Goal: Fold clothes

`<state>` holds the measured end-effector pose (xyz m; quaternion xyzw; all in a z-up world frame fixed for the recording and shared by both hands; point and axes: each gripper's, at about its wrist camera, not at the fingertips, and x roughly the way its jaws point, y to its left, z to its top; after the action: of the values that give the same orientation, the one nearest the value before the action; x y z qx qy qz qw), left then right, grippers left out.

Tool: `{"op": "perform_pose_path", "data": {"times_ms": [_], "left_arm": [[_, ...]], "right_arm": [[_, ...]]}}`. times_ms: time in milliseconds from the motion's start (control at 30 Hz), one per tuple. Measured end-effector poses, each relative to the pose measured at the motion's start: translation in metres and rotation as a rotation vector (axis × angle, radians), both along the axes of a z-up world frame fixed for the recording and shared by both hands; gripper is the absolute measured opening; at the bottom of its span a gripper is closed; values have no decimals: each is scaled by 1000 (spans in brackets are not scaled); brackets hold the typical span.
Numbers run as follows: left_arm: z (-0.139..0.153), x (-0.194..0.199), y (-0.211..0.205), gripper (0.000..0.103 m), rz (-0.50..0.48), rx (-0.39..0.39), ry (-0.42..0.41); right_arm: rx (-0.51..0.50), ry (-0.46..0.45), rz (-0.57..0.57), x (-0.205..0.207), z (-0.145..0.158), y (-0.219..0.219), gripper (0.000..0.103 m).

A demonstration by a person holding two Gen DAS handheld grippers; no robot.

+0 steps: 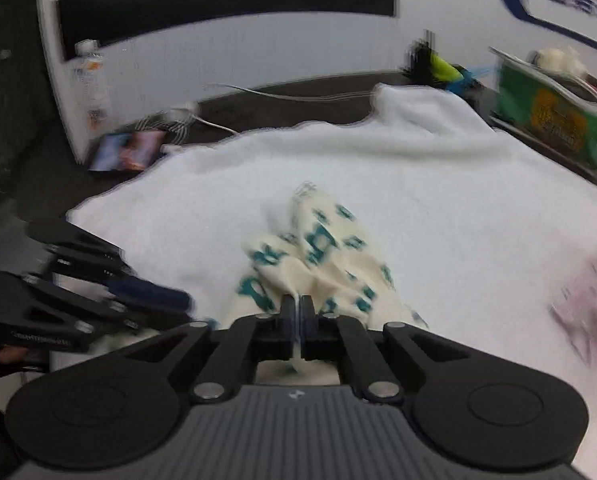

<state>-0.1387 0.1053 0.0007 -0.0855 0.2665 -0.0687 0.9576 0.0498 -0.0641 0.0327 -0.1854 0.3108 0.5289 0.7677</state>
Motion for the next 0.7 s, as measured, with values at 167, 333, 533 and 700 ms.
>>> {"op": "perform_pose_path", "data": {"times_ms": [167,333,533,700], "left_arm": [[11,-14,12,30,31,-14,-41],[11,-18,24,29,55,-43,-31],[27,4,21,39,12,32,-60],[39,34,17,42,-51,74,-49]], "right_arm": [[132,-87,70,-5,37,-18,68],[55,-100,213,-26,34,2,66],[-58,-83,177,-40,-18,12,6],[24,-149,55,-50,15,-28,31]]}}
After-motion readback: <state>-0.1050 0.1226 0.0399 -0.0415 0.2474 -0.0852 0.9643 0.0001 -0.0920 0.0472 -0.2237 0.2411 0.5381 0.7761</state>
